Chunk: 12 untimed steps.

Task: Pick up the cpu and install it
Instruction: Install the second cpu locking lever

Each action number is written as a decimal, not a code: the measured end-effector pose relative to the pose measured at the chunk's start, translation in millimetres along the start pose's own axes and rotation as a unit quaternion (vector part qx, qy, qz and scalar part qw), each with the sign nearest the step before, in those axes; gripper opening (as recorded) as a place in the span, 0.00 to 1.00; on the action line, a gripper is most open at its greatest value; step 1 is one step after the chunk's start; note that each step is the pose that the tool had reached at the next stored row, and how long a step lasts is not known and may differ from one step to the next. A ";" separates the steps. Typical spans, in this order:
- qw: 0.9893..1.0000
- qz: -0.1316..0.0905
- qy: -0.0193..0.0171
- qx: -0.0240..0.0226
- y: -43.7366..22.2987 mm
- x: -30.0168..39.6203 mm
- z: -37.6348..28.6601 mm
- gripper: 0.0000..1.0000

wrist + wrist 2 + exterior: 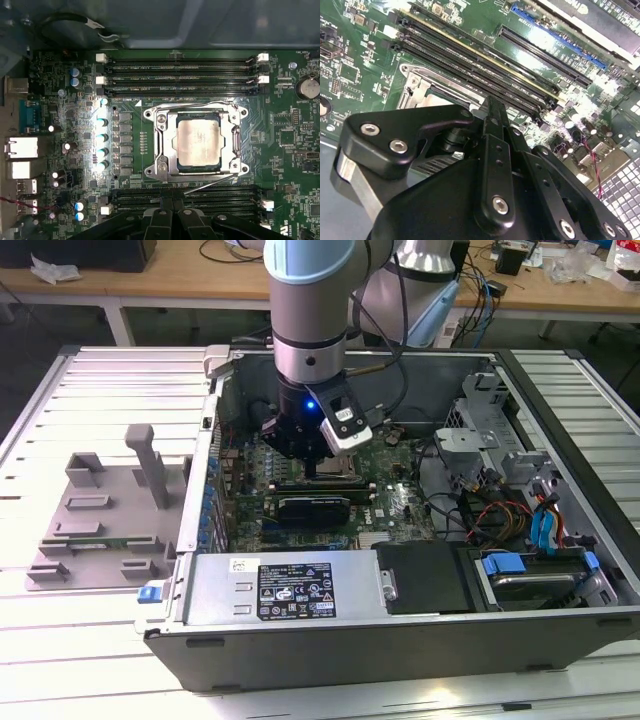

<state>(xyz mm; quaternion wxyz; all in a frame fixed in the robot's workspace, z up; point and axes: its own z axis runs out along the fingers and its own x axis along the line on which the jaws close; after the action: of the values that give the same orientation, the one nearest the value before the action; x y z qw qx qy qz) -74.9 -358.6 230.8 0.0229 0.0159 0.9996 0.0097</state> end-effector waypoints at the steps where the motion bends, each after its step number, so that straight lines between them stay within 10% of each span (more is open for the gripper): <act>1: 1.000 0.000 0.000 0.000 0.0 -0.1 0.1 0.11; 12: 1.000 0.000 0.000 -0.006 -0.2 2.1 6.3 0.11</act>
<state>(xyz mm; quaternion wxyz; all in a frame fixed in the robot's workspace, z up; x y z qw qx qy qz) -76.7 -358.7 224.4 0.0228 0.0160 0.9995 0.0155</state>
